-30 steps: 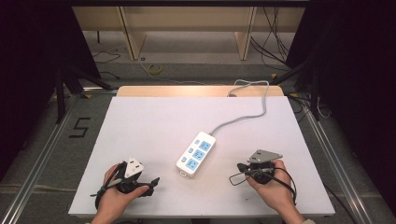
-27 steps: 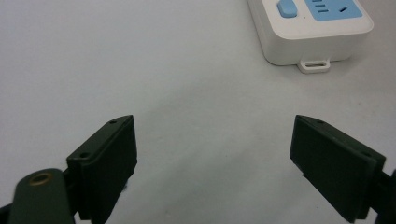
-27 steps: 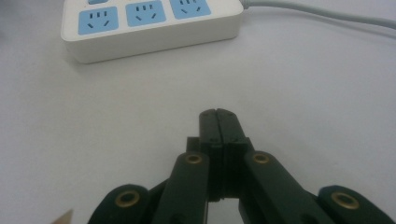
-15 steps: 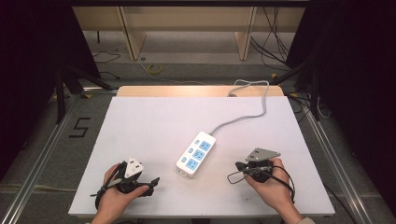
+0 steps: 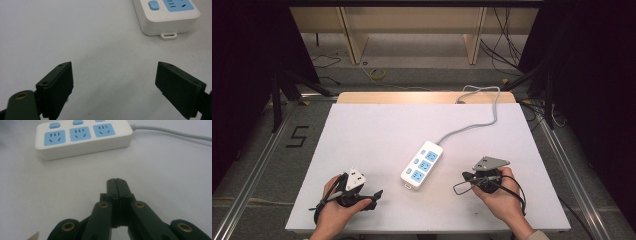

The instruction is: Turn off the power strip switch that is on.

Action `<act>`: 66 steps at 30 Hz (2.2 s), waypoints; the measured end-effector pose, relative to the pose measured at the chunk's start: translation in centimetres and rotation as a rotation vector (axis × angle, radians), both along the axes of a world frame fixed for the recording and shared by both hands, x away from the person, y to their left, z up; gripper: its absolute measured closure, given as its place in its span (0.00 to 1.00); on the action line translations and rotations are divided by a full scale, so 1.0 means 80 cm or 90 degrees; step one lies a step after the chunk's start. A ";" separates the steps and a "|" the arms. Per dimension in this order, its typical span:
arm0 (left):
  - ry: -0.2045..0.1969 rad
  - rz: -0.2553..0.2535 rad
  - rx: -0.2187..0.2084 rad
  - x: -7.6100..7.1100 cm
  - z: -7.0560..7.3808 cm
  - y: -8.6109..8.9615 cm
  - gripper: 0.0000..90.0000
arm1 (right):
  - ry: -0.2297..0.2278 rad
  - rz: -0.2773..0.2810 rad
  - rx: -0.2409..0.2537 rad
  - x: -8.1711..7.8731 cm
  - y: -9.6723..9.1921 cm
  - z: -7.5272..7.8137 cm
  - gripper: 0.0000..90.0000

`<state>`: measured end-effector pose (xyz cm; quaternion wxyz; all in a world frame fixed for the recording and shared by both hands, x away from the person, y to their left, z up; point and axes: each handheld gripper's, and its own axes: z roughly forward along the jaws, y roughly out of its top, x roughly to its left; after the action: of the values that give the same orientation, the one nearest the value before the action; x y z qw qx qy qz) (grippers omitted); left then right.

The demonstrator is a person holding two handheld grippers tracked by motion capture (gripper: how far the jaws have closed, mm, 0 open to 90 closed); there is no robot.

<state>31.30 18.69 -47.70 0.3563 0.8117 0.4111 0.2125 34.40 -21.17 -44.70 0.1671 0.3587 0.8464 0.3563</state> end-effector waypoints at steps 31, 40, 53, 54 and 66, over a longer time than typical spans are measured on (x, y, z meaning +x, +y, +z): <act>0.000 -0.002 0.004 0.000 0.000 -0.001 0.16 | 0.003 0.003 -0.003 0.013 0.012 0.005 1.00; -0.001 -0.003 0.005 0.000 0.000 -0.001 0.16 | 0.006 0.002 -0.001 0.017 0.014 0.006 1.00; -0.001 -0.003 0.005 0.000 0.000 -0.001 0.16 | 0.009 0.002 0.000 0.022 0.017 0.007 1.00; -0.001 -0.003 0.005 0.000 0.000 -0.001 0.16 | 0.009 0.002 -0.001 0.023 0.017 0.007 1.00; -0.001 -0.002 0.004 0.000 0.000 -0.002 0.16 | 0.012 0.003 -0.002 0.026 0.023 0.010 1.00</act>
<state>31.34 18.55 -47.69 0.3545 0.8132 0.4090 0.2136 36.47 -19.37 -43.93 0.1586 0.3600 0.8492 0.3521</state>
